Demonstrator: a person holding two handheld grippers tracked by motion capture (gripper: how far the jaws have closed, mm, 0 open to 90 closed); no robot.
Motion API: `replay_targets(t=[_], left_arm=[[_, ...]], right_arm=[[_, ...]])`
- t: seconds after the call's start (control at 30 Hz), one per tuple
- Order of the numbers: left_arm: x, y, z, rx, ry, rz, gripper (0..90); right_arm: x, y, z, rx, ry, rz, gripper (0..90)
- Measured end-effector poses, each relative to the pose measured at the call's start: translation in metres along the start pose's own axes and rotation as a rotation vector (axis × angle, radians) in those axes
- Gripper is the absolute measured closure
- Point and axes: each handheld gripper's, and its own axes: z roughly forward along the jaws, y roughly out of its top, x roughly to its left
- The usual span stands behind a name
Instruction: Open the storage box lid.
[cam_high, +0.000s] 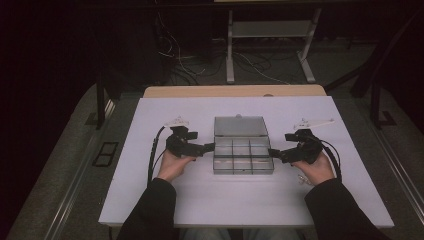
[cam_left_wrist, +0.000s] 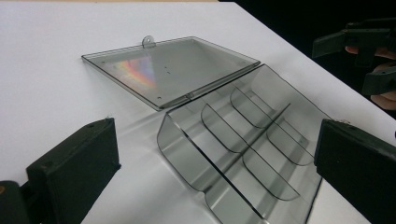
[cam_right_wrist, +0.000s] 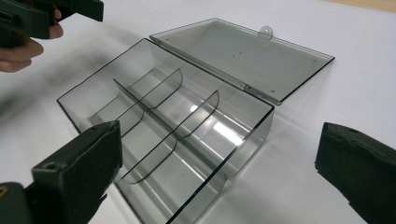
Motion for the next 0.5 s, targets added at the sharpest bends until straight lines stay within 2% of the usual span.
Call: replay_targets(t=[0.27, 0.5], left_arm=[[-0.013, -0.008, -0.012, -0.011, -0.007, 0.025, 0.0], [-0.022, -0.019, -0.025, -0.009, -0.005, 0.035, 0.0]], right_arm=[[0.005, -0.01, -0.01, -0.004, 0.012, 0.007, 0.4], [0.003, -0.019, -0.018, 0.008, 0.015, 0.011, 0.4]])
